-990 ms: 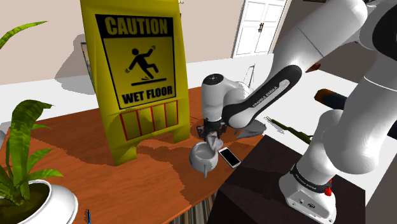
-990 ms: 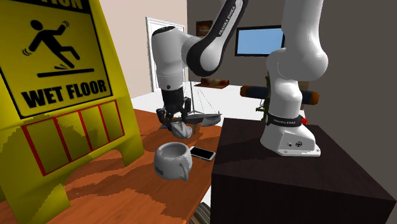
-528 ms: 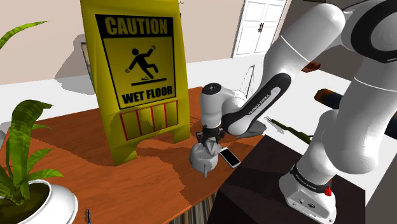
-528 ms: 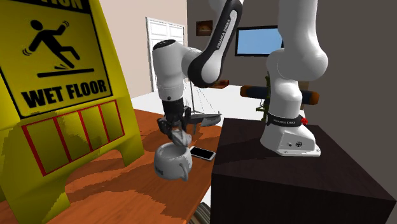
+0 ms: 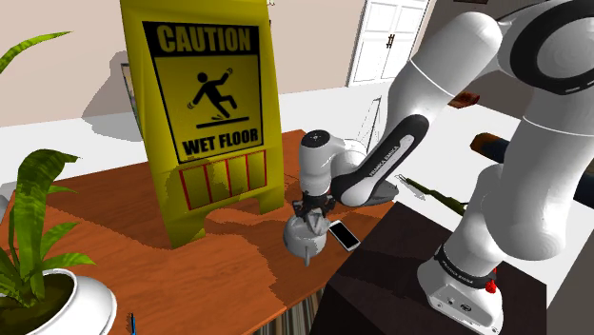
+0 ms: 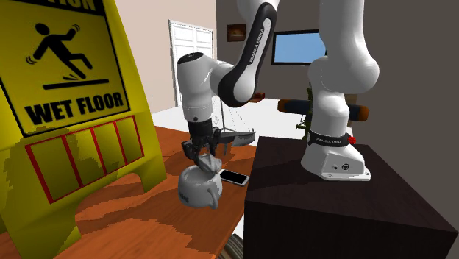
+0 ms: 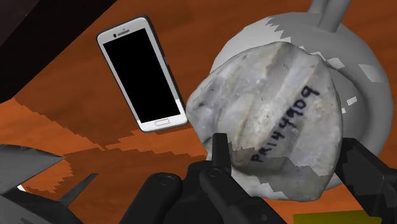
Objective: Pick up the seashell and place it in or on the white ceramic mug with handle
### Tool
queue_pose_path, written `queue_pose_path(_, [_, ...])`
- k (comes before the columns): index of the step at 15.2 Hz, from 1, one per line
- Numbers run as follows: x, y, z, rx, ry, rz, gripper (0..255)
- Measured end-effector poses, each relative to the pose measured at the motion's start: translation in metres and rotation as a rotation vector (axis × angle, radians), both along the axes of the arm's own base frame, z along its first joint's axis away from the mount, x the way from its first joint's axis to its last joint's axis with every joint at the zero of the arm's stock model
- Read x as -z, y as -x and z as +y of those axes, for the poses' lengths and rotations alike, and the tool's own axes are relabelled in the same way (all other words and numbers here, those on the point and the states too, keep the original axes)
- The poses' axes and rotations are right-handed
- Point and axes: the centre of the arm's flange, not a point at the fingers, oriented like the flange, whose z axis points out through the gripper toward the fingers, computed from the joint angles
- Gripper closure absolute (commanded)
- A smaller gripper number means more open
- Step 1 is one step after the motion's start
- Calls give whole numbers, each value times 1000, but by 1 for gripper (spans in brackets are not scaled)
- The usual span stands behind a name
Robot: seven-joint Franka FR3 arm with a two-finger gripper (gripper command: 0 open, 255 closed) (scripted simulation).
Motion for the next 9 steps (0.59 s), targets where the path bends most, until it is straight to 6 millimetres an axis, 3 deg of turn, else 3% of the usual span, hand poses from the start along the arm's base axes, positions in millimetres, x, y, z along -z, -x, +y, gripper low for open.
queue_pose_path(1, [0,0,0,0,0,0,255])
queue_pose_path(2, [0,0,0,0,0,0,0])
queue_pose_path(8, [2,1,1,-2,0,4,0])
queue_pose_path(9, [-4,1,2,-2,0,3,0])
